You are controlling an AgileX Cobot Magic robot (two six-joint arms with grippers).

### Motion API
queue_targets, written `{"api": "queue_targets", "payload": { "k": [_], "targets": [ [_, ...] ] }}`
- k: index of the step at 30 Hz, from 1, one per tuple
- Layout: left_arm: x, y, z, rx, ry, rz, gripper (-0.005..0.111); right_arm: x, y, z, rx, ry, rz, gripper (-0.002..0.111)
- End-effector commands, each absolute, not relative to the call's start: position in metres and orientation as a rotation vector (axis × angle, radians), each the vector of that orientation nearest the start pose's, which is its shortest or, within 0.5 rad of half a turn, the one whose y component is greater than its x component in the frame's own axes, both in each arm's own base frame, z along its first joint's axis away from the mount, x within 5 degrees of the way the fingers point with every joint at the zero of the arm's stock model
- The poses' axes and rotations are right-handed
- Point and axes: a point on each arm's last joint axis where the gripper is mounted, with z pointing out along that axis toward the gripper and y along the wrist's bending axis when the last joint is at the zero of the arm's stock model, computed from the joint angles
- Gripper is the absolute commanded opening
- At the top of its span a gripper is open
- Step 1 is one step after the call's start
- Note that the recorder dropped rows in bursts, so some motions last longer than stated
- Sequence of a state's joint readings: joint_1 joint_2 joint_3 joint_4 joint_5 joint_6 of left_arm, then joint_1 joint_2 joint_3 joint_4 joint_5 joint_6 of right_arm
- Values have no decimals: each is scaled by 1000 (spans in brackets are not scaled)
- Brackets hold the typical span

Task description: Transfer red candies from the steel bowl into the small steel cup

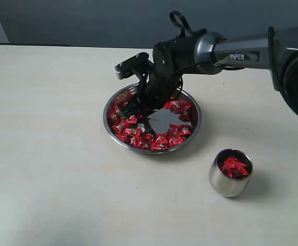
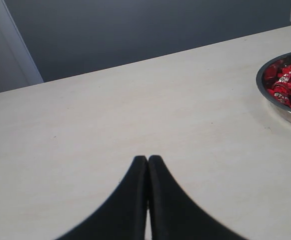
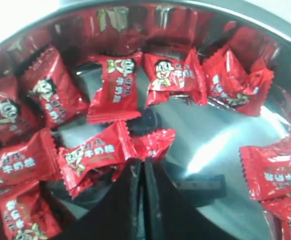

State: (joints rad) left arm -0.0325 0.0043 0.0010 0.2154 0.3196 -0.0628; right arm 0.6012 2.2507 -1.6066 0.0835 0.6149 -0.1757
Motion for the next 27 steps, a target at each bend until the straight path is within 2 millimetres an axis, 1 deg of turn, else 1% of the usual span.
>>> {"api": "queue_targets", "payload": {
  "k": [1,7,11,15,17,19,20,21,22,24,25,27],
  "targets": [
    [54,4,186,107,1788,137,0,381,266,145,-958,2563,209,0],
    [54,4,186,107,1788,137,0,372,260,185,-948,2557,217,0],
    [54,4,186,107,1788,137,0,363,255,213,-932,2505,235,0],
    [54,4,186,107,1788,137,0,356,248,231,-926,2463,228,0],
    [54,4,186,107,1788,137,0,354,246,229,-944,2483,209,0],
    [54,4,186,107,1788,137,0,352,245,211,-973,2568,192,0],
    [54,4,186,107,1788,137,0,355,247,195,-986,2604,182,0],
    [54,4,186,107,1788,137,0,356,248,190,-988,2613,179,0],
    [54,4,186,107,1788,137,0,359,249,178,-994,2620,170,0],
    [54,4,186,107,1788,137,0,361,250,169,-1010,2615,162,2],
    [54,4,186,107,1788,137,0,362,251,169,-1036,2598,155,7],
    [54,4,186,107,1788,137,0,363,249,168,-1065,2587,117,21]
  ]
}}
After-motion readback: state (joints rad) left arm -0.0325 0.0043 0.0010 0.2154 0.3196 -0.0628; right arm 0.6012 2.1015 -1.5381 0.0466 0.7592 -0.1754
